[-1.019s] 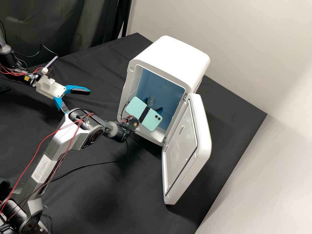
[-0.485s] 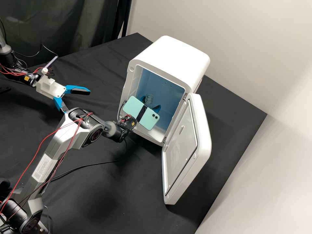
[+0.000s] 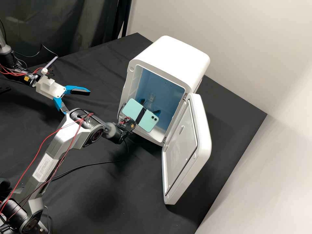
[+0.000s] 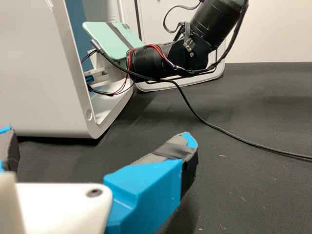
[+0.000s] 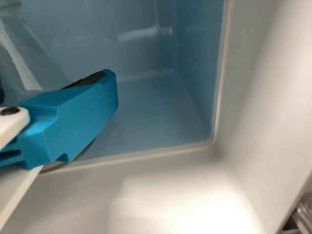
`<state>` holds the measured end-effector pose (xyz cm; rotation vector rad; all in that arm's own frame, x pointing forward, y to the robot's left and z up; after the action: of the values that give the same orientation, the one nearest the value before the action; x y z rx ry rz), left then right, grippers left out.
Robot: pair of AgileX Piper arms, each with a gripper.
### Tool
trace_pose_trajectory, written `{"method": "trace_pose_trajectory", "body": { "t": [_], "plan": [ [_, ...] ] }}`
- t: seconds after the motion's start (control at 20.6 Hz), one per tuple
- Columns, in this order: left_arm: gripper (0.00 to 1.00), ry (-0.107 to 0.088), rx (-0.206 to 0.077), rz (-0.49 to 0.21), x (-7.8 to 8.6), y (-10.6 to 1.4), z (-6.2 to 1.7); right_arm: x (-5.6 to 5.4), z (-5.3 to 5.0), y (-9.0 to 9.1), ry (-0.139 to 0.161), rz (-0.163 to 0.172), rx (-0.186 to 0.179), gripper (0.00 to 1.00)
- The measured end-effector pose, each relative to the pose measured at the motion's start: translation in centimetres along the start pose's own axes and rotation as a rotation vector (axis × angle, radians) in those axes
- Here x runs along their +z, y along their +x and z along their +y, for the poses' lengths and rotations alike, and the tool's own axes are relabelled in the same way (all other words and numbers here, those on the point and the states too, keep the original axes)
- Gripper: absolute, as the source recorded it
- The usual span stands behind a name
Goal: Place the flask in the incubator
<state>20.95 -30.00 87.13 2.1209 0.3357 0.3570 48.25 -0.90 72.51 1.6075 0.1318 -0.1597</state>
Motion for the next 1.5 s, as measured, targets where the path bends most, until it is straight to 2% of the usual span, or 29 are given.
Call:
{"method": "trace_pose_trajectory", "body": {
  "t": [0.34,0.68,0.97,1.12,1.31,1.36,1.41,1.5],
  "plan": [
    [1.0,-0.001,0.0,0.0,0.0,0.0,0.0,0.1,-0.1,-0.1,0.0,-0.004,-0.004,1.0],
    [1.0,-0.001,0.0,0.0,0.0,0.0,0.0,0.7,0.4,-0.2,0.003,-0.016,0.007,1.0],
    [1.0,-0.001,0.0,0.0,0.0,0.0,0.0,1.6,0.4,-0.6,0.067,-0.021,-0.013,1.0],
    [1.0,-0.001,0.0,0.0,0.0,0.0,0.0,1.4,0.4,-0.7,0.073,0.0,-0.015,1.0],
    [1.0,-0.001,0.0,0.0,0.0,0.0,0.0,1.9,0.3,-1.1,0.095,0.007,-0.017,1.0],
    [1.0,-0.001,0.0,0.0,0.0,0.0,0.0,1.9,0.2,-1.3,0.094,0.015,-0.02,1.0],
    [1.0,-0.001,0.0,0.0,0.0,0.0,0.0,1.9,0.2,-1.6,0.106,0.014,-0.02,1.0],
    [1.0,-0.001,0.0,0.0,0.0,0.0,0.0,1.4,0.5,-2.2,0.101,0.024,-0.022,1.0]
  ]
}}
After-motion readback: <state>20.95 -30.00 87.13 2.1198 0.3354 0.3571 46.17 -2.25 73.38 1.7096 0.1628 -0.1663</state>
